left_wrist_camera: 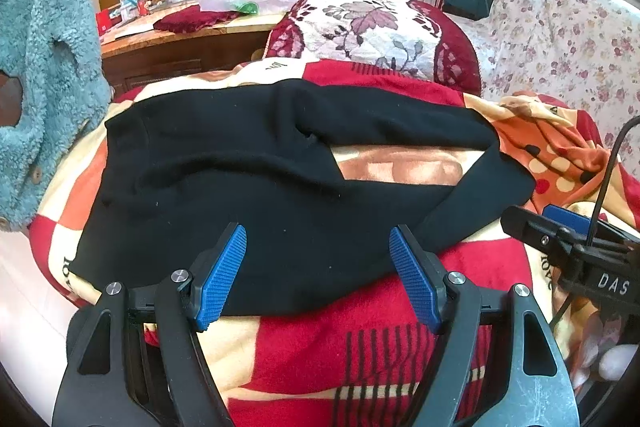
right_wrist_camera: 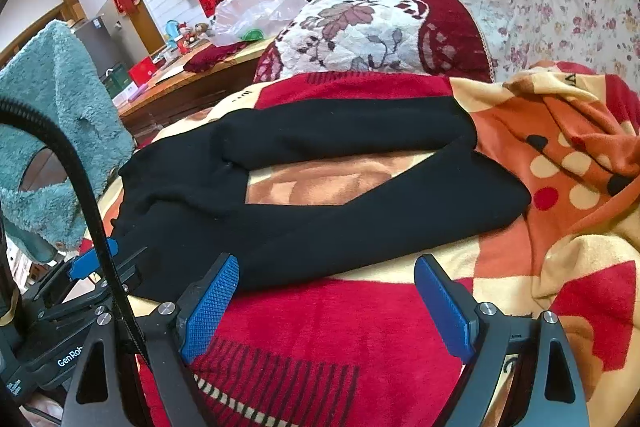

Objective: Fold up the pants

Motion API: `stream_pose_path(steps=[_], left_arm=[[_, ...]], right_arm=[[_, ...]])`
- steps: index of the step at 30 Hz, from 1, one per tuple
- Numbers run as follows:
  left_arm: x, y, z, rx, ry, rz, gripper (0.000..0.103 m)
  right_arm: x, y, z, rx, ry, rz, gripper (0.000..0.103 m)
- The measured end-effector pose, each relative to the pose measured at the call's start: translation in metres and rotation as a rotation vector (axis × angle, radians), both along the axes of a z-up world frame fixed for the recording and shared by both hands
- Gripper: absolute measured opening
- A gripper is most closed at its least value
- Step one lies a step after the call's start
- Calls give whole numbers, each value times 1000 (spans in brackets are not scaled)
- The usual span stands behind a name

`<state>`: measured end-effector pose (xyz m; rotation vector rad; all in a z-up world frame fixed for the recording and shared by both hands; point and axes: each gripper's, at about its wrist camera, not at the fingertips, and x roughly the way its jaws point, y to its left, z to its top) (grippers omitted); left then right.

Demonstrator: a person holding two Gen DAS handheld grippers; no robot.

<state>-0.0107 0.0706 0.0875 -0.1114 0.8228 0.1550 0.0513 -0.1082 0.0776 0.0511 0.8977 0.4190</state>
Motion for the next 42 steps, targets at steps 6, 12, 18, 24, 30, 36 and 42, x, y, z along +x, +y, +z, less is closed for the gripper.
stream_pose_path(steps=[6, 12, 18, 24, 30, 36, 42], left_arm=[[4, 1, -7, -5, 20, -4, 75], [14, -7, -19, -23, 55, -57, 75], [32, -20, -31, -17, 82, -121, 75], [54, -28, -40, -17, 107, -168, 75], [69, -36, -49, -8, 135, -198, 75], [77, -47, -58, 26, 150, -228, 75], [81, -53, -62, 22, 144, -246, 74]], right_arm=[[11, -7, -4, -3, 13, -11, 89], [36, -23, -10, -11, 40, -50, 89], [72, -44, -18, -33, 70, -90, 89], [113, -64, -22, -69, 78, -114, 89], [151, -70, -32, -104, 102, -103, 89], [177, -69, -46, -129, 132, -79, 77], [186, -61, -58, -127, 167, 7, 47]])
